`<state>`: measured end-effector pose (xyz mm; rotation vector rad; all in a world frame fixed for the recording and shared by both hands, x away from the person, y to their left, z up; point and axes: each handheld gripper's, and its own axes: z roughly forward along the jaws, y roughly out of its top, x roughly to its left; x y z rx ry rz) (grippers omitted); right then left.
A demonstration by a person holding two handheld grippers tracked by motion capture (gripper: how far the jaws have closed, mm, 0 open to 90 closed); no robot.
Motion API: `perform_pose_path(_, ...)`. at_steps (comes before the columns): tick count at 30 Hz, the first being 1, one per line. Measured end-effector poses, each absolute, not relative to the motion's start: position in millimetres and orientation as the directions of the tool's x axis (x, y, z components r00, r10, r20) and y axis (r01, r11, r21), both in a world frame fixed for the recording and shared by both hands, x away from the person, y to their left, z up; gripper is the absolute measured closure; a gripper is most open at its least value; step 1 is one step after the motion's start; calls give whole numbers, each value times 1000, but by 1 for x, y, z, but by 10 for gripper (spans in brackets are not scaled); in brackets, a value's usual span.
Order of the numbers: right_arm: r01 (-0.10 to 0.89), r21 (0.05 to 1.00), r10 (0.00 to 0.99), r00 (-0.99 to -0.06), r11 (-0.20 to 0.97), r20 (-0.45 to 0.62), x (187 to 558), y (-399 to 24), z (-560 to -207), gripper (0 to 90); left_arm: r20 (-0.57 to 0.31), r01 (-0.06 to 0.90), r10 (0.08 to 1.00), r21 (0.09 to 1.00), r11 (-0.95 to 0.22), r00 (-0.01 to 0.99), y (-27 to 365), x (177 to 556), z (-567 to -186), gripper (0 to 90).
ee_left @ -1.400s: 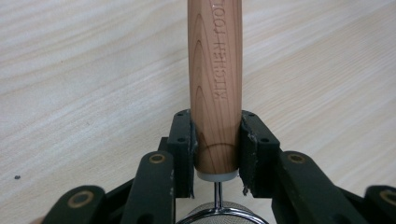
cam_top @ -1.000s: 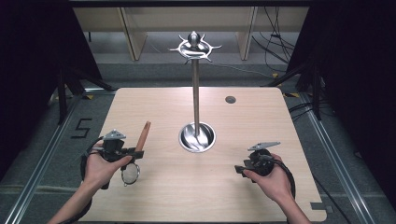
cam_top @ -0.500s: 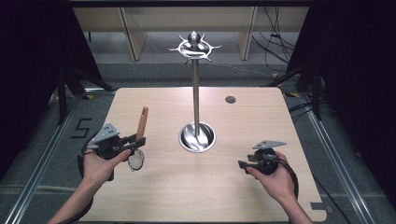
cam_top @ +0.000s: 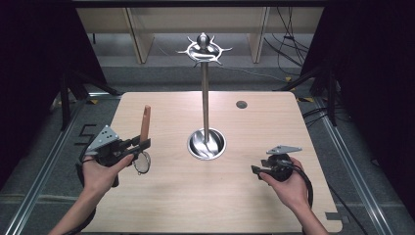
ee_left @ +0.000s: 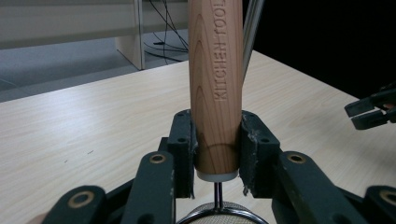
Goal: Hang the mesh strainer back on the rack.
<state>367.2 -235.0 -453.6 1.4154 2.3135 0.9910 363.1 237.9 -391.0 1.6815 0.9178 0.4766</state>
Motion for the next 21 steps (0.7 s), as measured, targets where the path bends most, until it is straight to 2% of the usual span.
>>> perform_pose_path(2,699,661,864,-479,272,152,366,-233,-453,513,-139,323,769,942,-91,624,238,364,-390,679)
perform_pose_path(8,667,681,855,-506,303,115,368,-233,-456,512,-121,297,767,950,-94,630,234,363,-384,679)
perform_pose_path(10,693,664,861,-487,279,147,367,-231,-454,511,-113,292,770,951,-98,628,233,362,-382,679)
perform_pose_path(12,671,677,856,-503,301,118,368,-233,-454,511,-101,277,772,956,-100,627,231,362,-379,679)
perform_pose_path(21,685,669,861,-491,289,130,367,-233,-452,511,-83,246,774,964,-96,627,225,361,-372,679)
